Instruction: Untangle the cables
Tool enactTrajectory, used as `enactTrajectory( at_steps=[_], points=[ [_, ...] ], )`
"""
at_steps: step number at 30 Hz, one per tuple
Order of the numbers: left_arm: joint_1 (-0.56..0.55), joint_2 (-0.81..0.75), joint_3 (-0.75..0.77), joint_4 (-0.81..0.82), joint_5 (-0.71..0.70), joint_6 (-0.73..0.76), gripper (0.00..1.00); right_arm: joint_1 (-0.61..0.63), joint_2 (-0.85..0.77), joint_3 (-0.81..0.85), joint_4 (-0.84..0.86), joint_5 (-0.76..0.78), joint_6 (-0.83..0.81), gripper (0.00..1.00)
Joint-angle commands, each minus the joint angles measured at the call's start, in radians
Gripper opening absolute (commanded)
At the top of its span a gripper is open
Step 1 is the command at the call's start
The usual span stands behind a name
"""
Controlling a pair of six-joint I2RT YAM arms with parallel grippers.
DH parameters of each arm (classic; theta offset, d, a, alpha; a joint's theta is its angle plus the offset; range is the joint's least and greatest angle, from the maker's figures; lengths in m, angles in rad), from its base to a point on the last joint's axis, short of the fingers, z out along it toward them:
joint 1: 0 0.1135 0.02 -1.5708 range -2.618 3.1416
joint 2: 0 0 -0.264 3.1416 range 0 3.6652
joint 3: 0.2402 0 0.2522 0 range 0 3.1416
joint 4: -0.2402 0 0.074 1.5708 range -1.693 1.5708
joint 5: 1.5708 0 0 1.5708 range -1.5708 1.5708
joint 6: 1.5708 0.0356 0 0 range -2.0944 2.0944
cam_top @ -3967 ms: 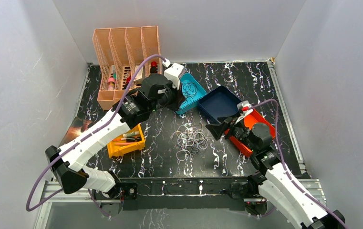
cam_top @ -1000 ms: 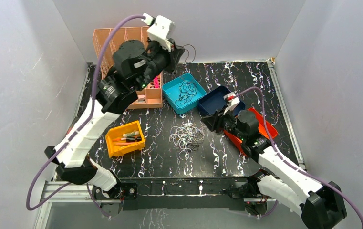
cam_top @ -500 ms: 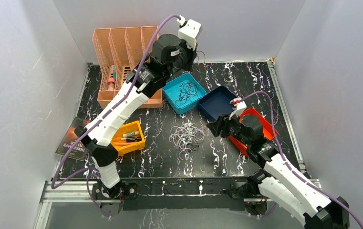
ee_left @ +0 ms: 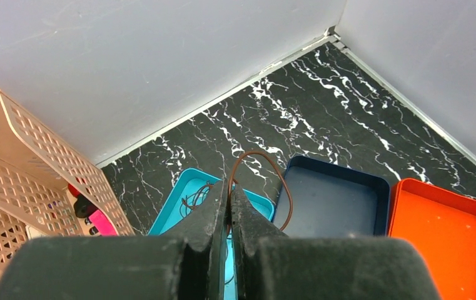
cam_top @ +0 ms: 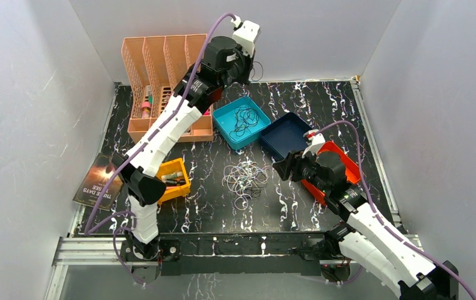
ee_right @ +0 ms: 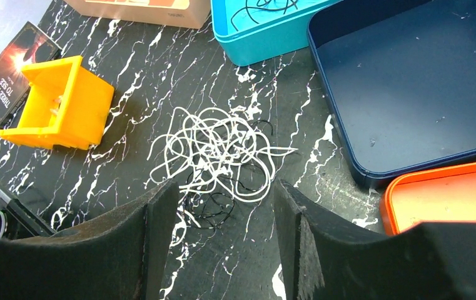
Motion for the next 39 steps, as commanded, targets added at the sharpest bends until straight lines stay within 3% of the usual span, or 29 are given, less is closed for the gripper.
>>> enactTrajectory(
  at_steps=[1, 21, 39],
  points=[
    [0.03, 0.018, 0.043, 0.03, 0.03, 0.014, 0.0, 0.002, -0.018, 0.019, 0.017, 0.021, 0.01, 0.66],
    [0.098, 0.174, -0.213, 0.071, 0.091, -0.019, 0.0, 0.002, -0.013, 0.002, 0.017, 0.023, 0.011, 0.66],
    [0.146, 0.359, -0.235, 0.051, 0.118, -0.043, 0.01, 0.002, -0.015, 0.01, 0.004, 0.017, 0.015, 0.66]
  ],
)
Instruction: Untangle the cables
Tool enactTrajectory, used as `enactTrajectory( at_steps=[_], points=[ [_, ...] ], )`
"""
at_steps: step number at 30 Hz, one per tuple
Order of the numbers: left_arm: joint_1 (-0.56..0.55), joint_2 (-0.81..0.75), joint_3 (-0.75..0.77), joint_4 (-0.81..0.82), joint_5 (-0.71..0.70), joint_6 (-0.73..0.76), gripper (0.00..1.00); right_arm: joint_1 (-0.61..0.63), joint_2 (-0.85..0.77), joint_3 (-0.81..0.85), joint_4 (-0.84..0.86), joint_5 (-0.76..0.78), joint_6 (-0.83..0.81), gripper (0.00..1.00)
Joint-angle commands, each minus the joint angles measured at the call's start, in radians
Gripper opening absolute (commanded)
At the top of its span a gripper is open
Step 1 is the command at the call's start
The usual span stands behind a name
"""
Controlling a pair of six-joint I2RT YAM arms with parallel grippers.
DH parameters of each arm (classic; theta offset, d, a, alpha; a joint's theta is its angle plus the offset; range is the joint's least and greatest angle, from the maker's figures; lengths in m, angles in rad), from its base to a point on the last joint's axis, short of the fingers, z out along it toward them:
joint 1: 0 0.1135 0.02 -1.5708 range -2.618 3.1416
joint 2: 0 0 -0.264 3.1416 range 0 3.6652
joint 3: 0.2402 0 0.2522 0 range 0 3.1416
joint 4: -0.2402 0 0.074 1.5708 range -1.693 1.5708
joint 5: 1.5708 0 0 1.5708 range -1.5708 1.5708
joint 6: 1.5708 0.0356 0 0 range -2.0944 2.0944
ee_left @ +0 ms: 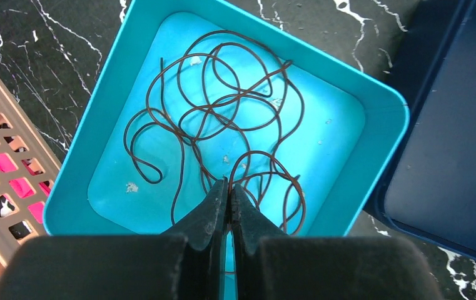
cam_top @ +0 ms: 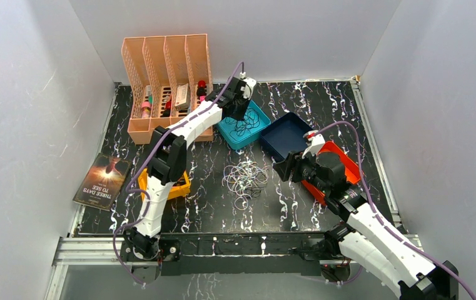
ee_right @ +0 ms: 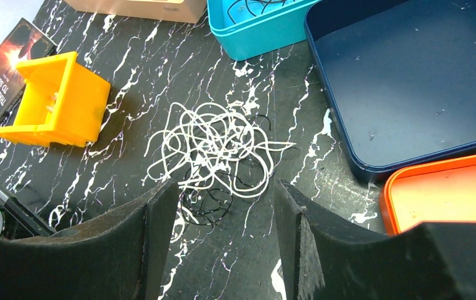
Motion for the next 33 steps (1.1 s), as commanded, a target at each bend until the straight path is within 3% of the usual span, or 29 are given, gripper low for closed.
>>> enactTrajectory(
  at_steps=[1, 6, 12, 16, 20, 26, 33],
  points=[
    [0.024, 0.009, 0.025, 0.0, 0.023, -0.015, 0.01, 0.002, -0.014, 0.015, 0.015, 0.014, 0.01, 0.66],
    [0.041, 0.065, 0.062, -0.01, 0.046, -0.02, 0.04, 0.002, -0.02, 0.021, 0.005, 0.02, 0.01, 0.66],
    [0.045, 0.058, 0.057, -0.014, 0.059, -0.022, 0.17, 0.003, -0.027, 0.021, -0.002, 0.027, 0.015, 0.66],
    [0.044, 0.016, 0.061, -0.012, 0.058, -0.021, 0.32, 0.002, -0.031, 0.017, -0.003, 0.029, 0.016, 0.66],
    [0.044, -0.064, 0.08, -0.02, 0.053, -0.016, 0.48, 0.001, -0.028, 0.015, 0.0, 0.026, 0.023, 0.66],
    [0.045, -0.222, 0.01, -0.022, 0.069, -0.023, 0.54, 0.002, -0.023, 0.015, -0.005, 0.073, 0.04, 0.67],
    [0.042, -0.468, -0.233, -0.023, 0.097, -0.083, 0.65, 0.002, 0.025, 0.008, 0.001, 0.175, 0.115, 0.71]
  ],
)
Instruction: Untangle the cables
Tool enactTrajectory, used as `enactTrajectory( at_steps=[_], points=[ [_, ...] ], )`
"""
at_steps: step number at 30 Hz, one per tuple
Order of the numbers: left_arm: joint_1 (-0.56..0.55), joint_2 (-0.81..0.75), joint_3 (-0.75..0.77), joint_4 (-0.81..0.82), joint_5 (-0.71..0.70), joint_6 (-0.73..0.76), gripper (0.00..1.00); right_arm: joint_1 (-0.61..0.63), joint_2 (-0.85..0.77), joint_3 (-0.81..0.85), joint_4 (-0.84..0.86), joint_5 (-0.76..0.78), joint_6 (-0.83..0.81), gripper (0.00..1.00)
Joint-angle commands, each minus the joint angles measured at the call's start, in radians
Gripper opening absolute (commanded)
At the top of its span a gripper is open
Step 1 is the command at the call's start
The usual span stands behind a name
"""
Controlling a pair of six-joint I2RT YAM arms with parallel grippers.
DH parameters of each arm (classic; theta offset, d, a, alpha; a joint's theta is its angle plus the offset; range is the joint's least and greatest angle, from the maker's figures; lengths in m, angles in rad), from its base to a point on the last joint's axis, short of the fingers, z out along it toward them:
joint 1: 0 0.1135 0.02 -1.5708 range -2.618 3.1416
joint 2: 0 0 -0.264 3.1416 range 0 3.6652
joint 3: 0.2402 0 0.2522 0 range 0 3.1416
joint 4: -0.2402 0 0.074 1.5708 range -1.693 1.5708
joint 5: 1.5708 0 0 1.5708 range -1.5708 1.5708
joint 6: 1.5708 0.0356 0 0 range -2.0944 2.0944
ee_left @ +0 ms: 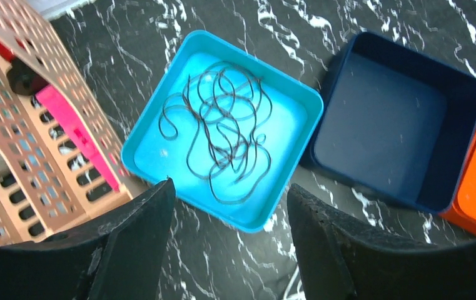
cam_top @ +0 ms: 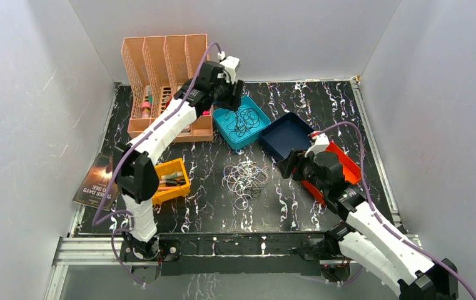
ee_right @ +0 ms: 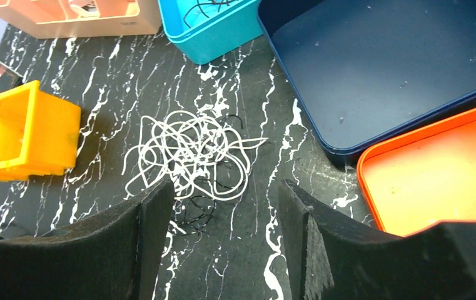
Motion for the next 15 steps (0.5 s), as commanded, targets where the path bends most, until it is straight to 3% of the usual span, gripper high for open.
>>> enactTrajectory(
  at_steps=[1, 15],
  points=[
    [-0.001, -0.147, -0.112, -0.02, 0.038, -0.037, 0.65, 0.001, 0.019, 0.009, 0.029, 0.061, 0.041, 0.71],
    [-0.014, -0.416, -0.453, 0.0, 0.076, -0.102, 0.66, 0.002, 0.076, -0.007, 0.019, 0.085, 0.149, 0.75]
  ],
)
